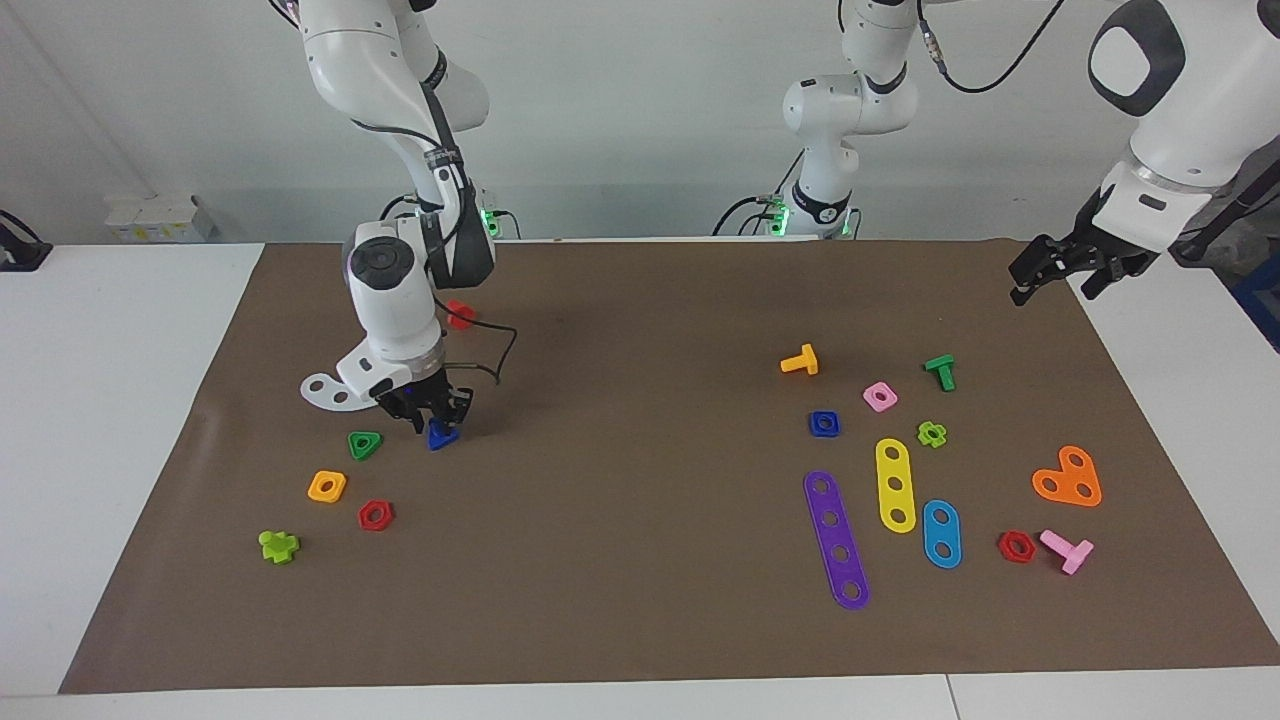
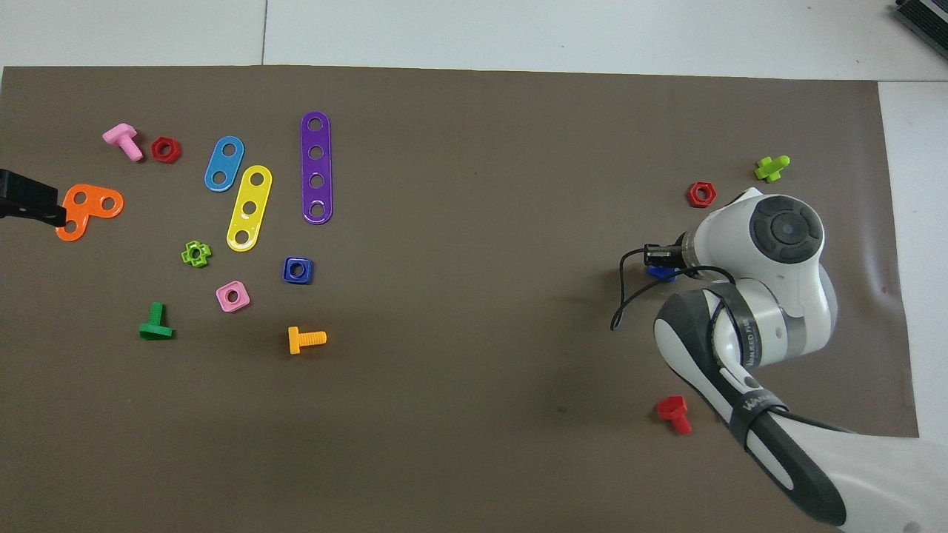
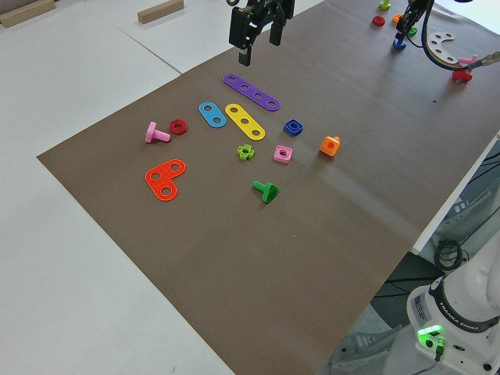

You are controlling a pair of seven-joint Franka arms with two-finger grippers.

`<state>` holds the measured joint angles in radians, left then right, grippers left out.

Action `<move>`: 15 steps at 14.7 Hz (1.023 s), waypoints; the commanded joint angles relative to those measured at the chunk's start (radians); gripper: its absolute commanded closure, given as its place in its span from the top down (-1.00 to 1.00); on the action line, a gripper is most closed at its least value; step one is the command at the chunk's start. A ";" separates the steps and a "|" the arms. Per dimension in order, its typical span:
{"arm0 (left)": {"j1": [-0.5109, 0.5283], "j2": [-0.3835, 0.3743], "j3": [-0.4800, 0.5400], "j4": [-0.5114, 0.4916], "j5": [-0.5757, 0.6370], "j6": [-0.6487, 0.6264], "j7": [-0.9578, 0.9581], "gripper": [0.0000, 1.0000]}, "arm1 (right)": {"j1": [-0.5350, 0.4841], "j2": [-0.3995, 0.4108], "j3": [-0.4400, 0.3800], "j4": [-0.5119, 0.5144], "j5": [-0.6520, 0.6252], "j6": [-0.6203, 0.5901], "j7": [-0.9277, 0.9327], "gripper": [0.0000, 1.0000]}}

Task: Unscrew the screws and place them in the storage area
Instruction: 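Carry the blue triangle with the right gripper and place it near the green triangle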

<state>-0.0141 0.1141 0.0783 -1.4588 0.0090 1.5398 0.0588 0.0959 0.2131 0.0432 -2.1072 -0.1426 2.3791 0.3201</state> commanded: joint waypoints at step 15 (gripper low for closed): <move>0.003 -0.031 -0.002 -0.040 -0.011 0.022 -0.011 1.00 | -0.056 -0.169 0.001 0.416 0.093 -0.504 -0.021 0.99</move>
<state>-0.0141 0.1141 0.0783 -1.4588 0.0090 1.5398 0.0586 0.0539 0.0302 0.0407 -1.7656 -0.1089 1.9453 0.3202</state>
